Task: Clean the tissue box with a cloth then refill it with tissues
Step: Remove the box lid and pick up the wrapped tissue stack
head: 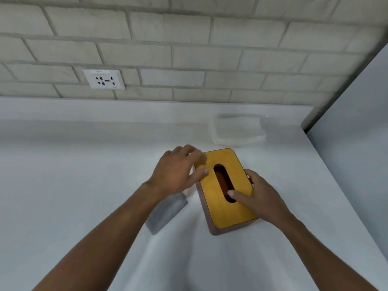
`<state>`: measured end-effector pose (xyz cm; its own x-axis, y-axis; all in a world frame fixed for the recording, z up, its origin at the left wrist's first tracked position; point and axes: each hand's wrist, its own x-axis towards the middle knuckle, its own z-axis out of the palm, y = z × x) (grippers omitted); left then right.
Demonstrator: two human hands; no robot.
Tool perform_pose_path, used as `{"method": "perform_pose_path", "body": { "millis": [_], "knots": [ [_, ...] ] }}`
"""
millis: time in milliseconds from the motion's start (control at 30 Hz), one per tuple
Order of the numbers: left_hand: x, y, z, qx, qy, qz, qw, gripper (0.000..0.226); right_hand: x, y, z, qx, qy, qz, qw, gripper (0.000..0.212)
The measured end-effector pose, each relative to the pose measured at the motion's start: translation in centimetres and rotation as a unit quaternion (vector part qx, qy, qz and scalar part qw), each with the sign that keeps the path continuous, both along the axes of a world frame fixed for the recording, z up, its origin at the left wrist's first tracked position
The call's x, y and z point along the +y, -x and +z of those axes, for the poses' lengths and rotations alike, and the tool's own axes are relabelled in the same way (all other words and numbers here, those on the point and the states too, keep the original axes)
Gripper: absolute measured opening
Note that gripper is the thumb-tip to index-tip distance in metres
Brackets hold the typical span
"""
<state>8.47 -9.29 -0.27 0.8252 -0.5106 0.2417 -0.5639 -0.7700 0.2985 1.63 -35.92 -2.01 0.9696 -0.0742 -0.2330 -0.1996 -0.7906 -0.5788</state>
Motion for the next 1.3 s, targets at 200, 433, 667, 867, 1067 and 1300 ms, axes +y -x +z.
{"method": "perform_pose_path", "body": {
  "millis": [200,433,667,867,1067,1300],
  "knots": [
    [-4.6,-4.3,1.6,0.104,-0.084,-0.044,0.99,0.081,-0.1,-0.6,0.6,0.011,0.038,0.031,0.999,0.084],
    [-4.7,-5.1,1.6,0.152,-0.155,-0.094,0.972,0.085,-1.8,-2.8,2.2,-0.08,0.004,0.078,0.994,0.052],
    [-1.6,-3.1,0.3,0.136,-0.169,-0.114,0.97,0.133,-3.3,-0.2,0.4,-0.072,-0.067,-0.096,0.991,0.078],
    [-1.4,-2.2,-0.2,0.113,-0.164,-0.094,0.975,0.148,-5.1,-0.4,0.0,-0.019,-0.184,-0.073,0.98,0.044],
    [-1.1,-1.4,1.2,0.129,-0.23,-0.067,0.962,0.155,-6.4,-3.1,-0.3,-0.029,-0.291,-0.083,0.953,0.03],
    [-0.4,1.2,0.5,0.129,-0.217,-0.053,0.966,0.148,-5.7,-4.0,-0.3,-0.034,-0.277,-0.057,0.959,0.017]
  ]
}}
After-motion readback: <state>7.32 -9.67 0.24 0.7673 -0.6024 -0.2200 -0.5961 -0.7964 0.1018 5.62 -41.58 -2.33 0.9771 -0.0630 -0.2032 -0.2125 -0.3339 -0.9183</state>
